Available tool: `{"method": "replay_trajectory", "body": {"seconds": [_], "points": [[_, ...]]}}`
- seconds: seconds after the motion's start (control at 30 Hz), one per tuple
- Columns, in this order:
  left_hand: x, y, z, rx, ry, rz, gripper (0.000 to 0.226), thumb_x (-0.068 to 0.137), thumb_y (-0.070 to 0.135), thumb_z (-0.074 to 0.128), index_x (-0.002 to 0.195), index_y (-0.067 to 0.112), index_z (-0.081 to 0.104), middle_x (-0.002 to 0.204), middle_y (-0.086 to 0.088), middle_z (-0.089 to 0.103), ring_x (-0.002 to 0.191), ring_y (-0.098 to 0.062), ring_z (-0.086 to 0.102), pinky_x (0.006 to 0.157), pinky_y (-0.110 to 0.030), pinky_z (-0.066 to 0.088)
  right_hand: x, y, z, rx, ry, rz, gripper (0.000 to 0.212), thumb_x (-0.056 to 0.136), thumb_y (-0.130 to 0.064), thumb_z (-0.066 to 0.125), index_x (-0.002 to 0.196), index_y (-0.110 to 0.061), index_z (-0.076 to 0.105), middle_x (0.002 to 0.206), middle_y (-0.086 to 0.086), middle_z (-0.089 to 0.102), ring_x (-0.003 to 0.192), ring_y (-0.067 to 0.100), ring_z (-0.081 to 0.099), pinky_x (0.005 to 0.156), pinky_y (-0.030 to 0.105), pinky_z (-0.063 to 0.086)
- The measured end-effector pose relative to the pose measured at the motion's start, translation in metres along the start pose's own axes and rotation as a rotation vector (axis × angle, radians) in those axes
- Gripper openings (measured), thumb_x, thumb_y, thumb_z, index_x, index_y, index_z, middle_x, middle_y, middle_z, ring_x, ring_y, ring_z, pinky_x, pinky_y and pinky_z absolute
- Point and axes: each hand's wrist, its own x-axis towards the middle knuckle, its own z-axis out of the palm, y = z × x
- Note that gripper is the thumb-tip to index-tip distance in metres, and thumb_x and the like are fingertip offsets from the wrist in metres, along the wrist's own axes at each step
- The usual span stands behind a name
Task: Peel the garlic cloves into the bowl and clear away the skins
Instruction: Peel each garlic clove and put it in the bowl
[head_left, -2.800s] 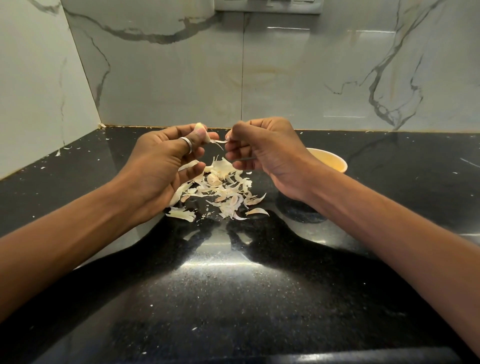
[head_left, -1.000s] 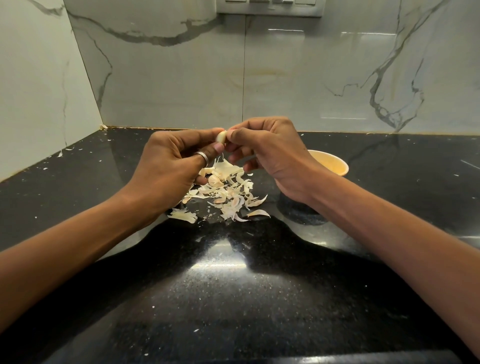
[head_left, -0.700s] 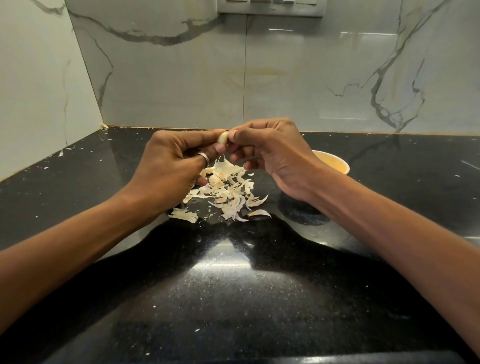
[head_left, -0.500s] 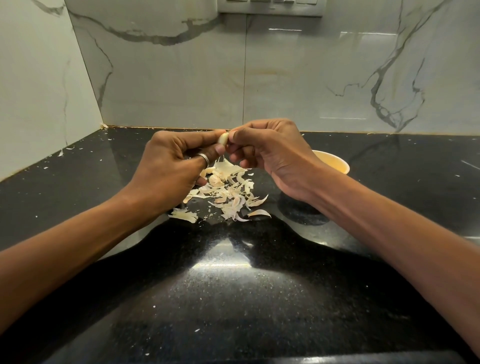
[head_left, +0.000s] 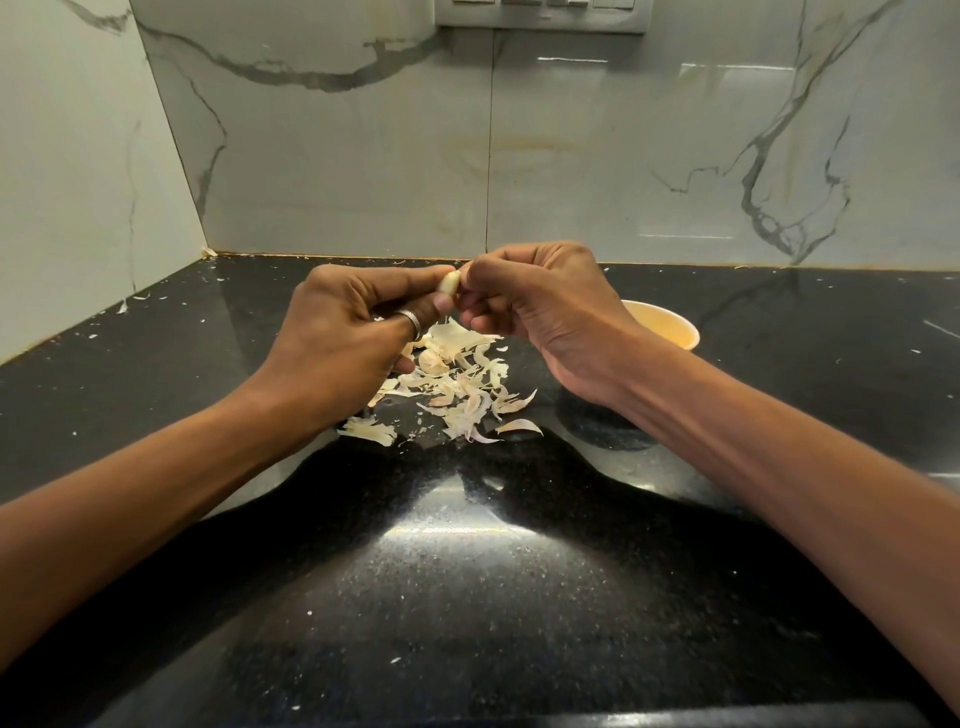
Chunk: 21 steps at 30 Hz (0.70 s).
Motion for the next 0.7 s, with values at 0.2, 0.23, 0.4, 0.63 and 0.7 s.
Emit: {"method": "replay_trajectory", "body": {"seconds": [0.2, 0.23, 0.4, 0.63, 0.7], "points": [[-0.0005, 0.0008, 0.0014, -0.005, 0.003, -0.021, 0.027, 0.093, 0.016, 0.070, 0.113, 0.034, 0.073, 0.097, 0.019, 0.076, 0.076, 0.001, 0.065, 0.057, -0.020, 0.056, -0.0012, 0.0002, 0.0007, 0.004, 0.021, 0.002, 0.015, 0.090, 0.002, 0.066, 0.075, 0.004, 0.070, 0.066, 0.011, 0.067, 0.056, 0.015, 0.060, 0.055, 0.021, 0.053], [-0.0007, 0.0016, 0.0018, -0.009, 0.001, -0.022, 0.027, 0.093, 0.015, 0.070, 0.112, 0.034, 0.073, 0.096, 0.020, 0.076, 0.076, 0.002, 0.065, 0.057, -0.020, 0.056, -0.0014, 0.0003, 0.0008, 0.007, 0.023, 0.003, 0.015, 0.090, 0.001, 0.066, 0.076, 0.004, 0.070, 0.067, 0.011, 0.067, 0.056, 0.015, 0.060, 0.055, 0.021, 0.053], [-0.0009, 0.0048, 0.0031, -0.090, 0.008, -0.062, 0.023, 0.094, 0.017, 0.069, 0.112, 0.031, 0.075, 0.096, 0.012, 0.076, 0.073, -0.002, 0.060, 0.058, -0.023, 0.058, 0.0001, -0.0001, 0.0013, 0.056, 0.018, 0.012, 0.014, 0.089, 0.000, 0.067, 0.075, 0.000, 0.071, 0.068, 0.011, 0.067, 0.056, 0.015, 0.060, 0.056, 0.022, 0.053], [0.0005, 0.0063, 0.0051, -0.199, 0.037, -0.180, 0.020, 0.094, 0.021, 0.067, 0.112, 0.024, 0.074, 0.087, 0.011, 0.072, 0.072, -0.003, 0.060, 0.057, -0.021, 0.056, -0.0005, -0.0017, 0.0017, 0.091, 0.010, 0.030, 0.009, 0.091, -0.003, 0.068, 0.087, 0.005, 0.071, 0.072, 0.011, 0.070, 0.058, 0.016, 0.062, 0.055, 0.022, 0.053], [0.0013, 0.0057, 0.0042, -0.199, 0.035, -0.203, 0.020, 0.096, 0.019, 0.065, 0.115, 0.021, 0.073, 0.084, 0.012, 0.071, 0.074, -0.003, 0.060, 0.057, -0.021, 0.056, -0.0012, -0.0017, 0.0022, 0.074, 0.014, 0.033, 0.010, 0.092, -0.004, 0.068, 0.088, 0.005, 0.071, 0.072, 0.010, 0.070, 0.058, 0.015, 0.062, 0.054, 0.022, 0.053]]}}
